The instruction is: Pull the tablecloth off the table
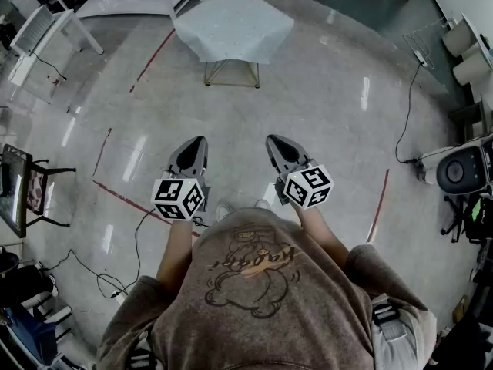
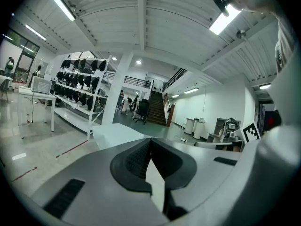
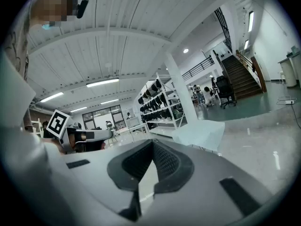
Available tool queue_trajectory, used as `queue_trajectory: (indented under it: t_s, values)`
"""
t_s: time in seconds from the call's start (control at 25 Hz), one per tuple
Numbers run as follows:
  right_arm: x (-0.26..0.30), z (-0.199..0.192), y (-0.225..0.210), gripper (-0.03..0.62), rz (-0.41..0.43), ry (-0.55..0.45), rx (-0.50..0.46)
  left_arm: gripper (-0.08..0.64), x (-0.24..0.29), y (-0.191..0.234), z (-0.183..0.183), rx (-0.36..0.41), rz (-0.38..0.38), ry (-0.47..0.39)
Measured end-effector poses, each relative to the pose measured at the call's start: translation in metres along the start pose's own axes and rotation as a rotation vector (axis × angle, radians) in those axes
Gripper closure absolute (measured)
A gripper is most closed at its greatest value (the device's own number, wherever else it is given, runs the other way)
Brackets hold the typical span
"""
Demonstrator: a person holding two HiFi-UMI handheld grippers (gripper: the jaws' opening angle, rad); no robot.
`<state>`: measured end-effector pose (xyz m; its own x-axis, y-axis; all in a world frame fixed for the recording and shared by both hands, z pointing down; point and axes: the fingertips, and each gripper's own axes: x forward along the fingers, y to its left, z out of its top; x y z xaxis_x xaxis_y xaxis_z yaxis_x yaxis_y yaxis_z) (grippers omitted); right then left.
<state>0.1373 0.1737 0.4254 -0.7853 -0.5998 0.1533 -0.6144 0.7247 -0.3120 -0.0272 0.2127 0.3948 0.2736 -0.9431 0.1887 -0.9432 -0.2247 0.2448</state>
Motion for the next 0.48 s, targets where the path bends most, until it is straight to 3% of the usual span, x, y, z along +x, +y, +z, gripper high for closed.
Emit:
queue_trajectory:
  t_s: [0.48]
  values:
    - [0.021, 0.015, 0.009, 0.586, -0.08, -0.072, -0.038, 0.541, -0.002, 0.035, 0.011, 0.032, -0.04, -0.019]
